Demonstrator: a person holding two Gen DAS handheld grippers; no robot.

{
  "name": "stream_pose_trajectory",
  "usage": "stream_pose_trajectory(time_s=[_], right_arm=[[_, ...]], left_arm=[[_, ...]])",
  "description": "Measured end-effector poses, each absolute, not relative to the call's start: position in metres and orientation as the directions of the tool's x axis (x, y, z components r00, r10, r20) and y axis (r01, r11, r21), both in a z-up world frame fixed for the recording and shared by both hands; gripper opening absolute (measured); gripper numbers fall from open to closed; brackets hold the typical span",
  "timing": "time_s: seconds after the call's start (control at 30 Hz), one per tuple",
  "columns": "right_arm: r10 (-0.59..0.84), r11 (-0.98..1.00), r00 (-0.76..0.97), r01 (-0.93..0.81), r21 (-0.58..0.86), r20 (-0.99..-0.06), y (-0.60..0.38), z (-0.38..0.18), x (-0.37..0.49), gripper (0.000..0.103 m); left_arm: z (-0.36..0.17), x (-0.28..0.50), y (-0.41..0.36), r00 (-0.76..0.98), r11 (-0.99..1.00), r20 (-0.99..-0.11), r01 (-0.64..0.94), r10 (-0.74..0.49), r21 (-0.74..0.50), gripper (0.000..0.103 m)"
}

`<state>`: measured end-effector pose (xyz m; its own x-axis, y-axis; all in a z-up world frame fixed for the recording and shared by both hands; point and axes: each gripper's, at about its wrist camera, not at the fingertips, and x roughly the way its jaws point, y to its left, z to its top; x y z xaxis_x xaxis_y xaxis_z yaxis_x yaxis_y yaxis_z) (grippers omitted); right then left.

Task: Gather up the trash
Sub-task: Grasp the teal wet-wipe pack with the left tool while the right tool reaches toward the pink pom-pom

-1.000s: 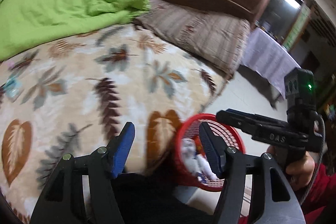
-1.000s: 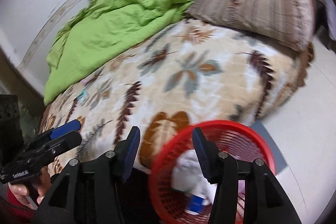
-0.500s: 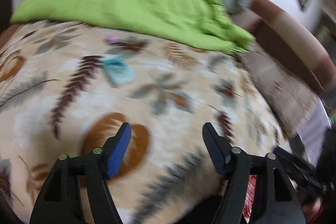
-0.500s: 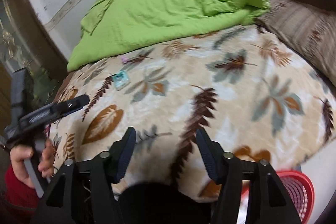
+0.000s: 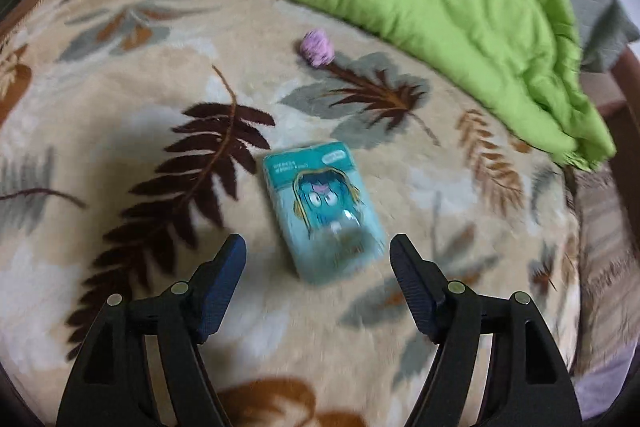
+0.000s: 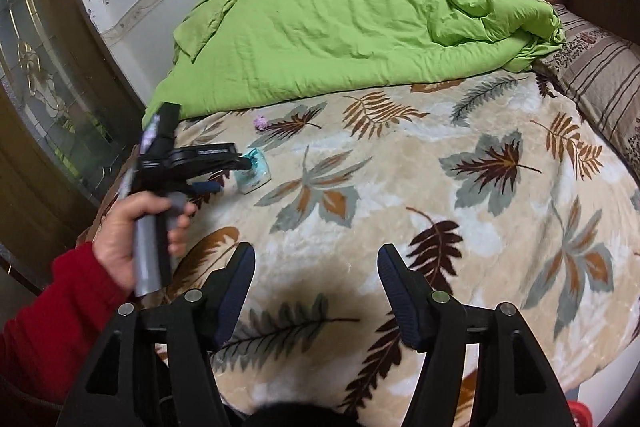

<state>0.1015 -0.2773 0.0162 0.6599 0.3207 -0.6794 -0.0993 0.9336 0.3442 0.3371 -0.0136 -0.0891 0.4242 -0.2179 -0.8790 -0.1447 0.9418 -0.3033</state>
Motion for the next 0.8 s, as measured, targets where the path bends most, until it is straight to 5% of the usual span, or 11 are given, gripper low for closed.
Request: stream_pose_trajectory(time_s=[0.17, 0.2, 0.37, 0.8], right_arm=[[0.315, 0.935, 0.651, -0.090, 0.343, -0.691, -0.284, 0.011, 0.122, 0.069], [0.316, 0.936, 0.649, -0.092, 0.341, -0.692, -0.283, 0.011, 0.127, 0.069], [0.328, 0.937, 0.646, -0.126, 0.327, -0.689, -0.271, 0.011, 0.156, 0.068], [0.402, 0.914, 0.579, -0.294, 0.278, -0.709, -0.159, -0.019, 0.323, 0.068]], left_arm=[[-0.097, 0.351, -0.035, 0.474, 0.979, -0.875, -0.115, -0.096, -0.170, 0.073], [-0.097, 0.351, -0.035, 0.487, 0.982, -0.869, -0.108, -0.085, -0.157, 0.061], [-0.091, 0.330, -0.020, 0.560, 0.985, -0.823, -0.063, -0.098, -0.160, 0.034], [-0.060, 0.258, 0.077, 0.700, 0.975, -0.711, -0.197, 0.066, -0.103, 0.032]])
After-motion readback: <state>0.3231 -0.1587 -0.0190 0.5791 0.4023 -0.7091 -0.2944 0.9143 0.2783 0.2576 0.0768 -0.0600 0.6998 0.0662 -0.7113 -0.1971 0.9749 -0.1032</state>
